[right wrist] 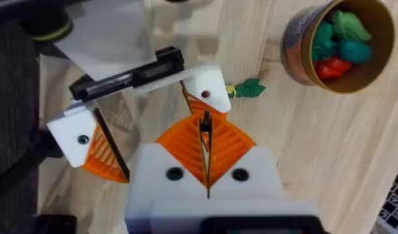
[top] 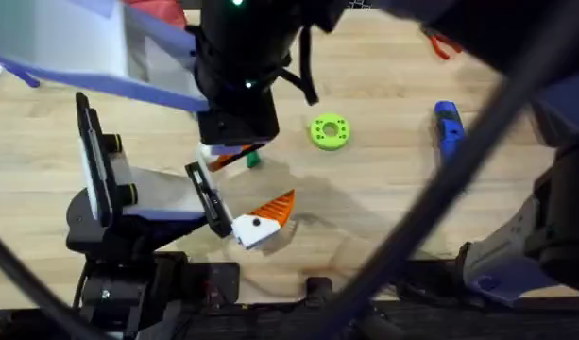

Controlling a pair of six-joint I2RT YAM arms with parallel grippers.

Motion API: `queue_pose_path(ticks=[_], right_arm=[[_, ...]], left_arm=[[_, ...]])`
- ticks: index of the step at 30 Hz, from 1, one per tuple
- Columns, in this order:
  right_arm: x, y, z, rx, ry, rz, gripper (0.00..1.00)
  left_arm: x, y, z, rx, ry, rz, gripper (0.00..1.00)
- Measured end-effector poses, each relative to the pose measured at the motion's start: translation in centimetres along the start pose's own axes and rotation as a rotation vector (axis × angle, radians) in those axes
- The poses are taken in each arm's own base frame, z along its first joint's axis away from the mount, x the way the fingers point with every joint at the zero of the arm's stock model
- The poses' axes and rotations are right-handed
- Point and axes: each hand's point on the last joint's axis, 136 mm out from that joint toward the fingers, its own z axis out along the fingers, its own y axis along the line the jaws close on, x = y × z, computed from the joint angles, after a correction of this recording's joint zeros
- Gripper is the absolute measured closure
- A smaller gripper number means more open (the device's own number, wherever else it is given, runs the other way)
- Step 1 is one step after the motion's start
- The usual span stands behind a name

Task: Pick up the gripper from the table and insert it into the empty holder that is missing its gripper. Then pick up a screw, insert it into the mounting hole, and use the screwdriver to tighten it. Finally, clean up the table by picking up the vegetable and placing it into the bucket.

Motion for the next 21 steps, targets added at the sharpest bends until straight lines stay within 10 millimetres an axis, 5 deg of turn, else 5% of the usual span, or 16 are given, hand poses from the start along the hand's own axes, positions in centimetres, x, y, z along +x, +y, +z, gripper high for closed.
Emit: queue_pose_path(ticks=[21], right_arm=[[0.1,-0.6,1.2,-0.006,0.013,-0.116,0.995]], left_arm=[[0.0,0.0,0.0,0.0,0.0,0.0,0.015]])
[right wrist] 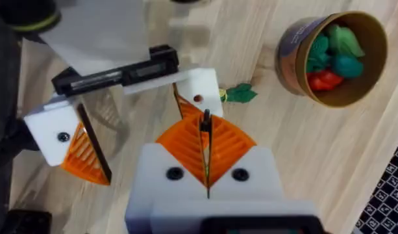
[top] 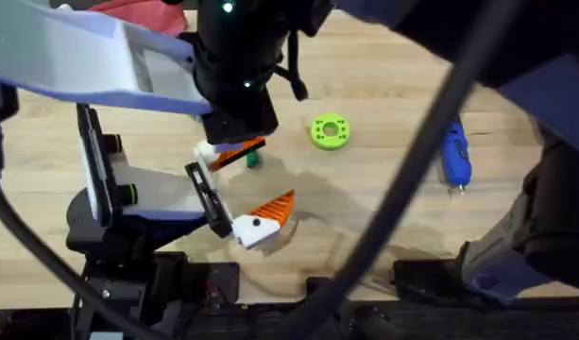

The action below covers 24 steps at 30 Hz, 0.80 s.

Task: Pick up the gripper from the table and insert it into the empty holder that is missing its gripper. Then pick up a screw, insert it into the mounting hole, and use the screwdriver to tighten it. Finally, clean up the table by picking up the vegetable and placing it into the bucket.

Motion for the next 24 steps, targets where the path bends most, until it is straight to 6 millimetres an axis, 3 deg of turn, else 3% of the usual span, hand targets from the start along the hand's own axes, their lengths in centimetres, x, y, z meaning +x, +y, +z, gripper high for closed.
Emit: queue_pose_path(ticks=[13,24], right_arm=[[-0.1,0.0,0.3,-0.007,-0.005,0.002,0.995],[-0.2,0.4,1.7,-0.059,0.0,0.009,0.995]], left_arm=[[0.0,0.0,0.0,0.0,0.0,0.001,0.015],[0.0,0.0,0.0,0.0,0.0,0.0,0.015]])
